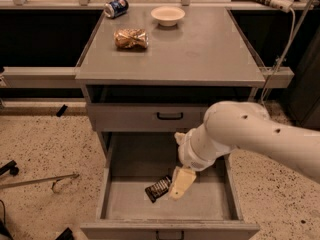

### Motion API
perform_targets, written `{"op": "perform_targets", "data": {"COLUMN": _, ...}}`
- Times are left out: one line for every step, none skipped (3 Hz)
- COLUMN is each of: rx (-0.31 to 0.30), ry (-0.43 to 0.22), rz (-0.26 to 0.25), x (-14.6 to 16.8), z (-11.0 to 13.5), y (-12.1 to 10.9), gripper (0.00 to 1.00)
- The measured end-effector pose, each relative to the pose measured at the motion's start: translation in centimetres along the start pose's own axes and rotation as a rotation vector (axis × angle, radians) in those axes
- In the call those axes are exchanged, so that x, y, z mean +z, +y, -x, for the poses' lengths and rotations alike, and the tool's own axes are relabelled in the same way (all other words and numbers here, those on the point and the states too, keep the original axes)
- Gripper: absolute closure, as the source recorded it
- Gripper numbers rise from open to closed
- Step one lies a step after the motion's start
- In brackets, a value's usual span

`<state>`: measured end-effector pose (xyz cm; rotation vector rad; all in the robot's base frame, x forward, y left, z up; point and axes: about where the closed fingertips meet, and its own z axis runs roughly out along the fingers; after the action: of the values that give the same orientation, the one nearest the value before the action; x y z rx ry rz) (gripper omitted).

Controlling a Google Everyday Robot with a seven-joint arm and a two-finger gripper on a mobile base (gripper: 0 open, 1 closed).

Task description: Pick rxbar chocolate from middle drawer and place on counter

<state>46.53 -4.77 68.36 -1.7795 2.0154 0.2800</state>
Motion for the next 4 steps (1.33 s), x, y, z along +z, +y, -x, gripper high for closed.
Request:
{"op": "perform_targets", "data": {"rx": -0.028, "ry": -0.036, "rz": -0.019, "x": 5.5, "z": 1.0, "y": -0.2, "gripper": 0.00}}
{"op": "perform_targets", "data": {"rx": -0.028, "ry": -0.036, "rz": -0.019, "x": 5.5, "z": 1.0, "y": -0.2, "gripper": 0.00}}
{"op": "perform_targets", "data": {"rx": -0.041, "ry": -0.041, "rz": -0.021, "x": 7.5, "z": 0.5, "y": -0.8, "gripper": 0.00}}
{"op": "perform_targets", "data": {"rx": -0.084, "ry": -0.025, "rz": -0.024, "x": 10.4, "z": 0.3, "y": -2.0, "gripper": 0.00}}
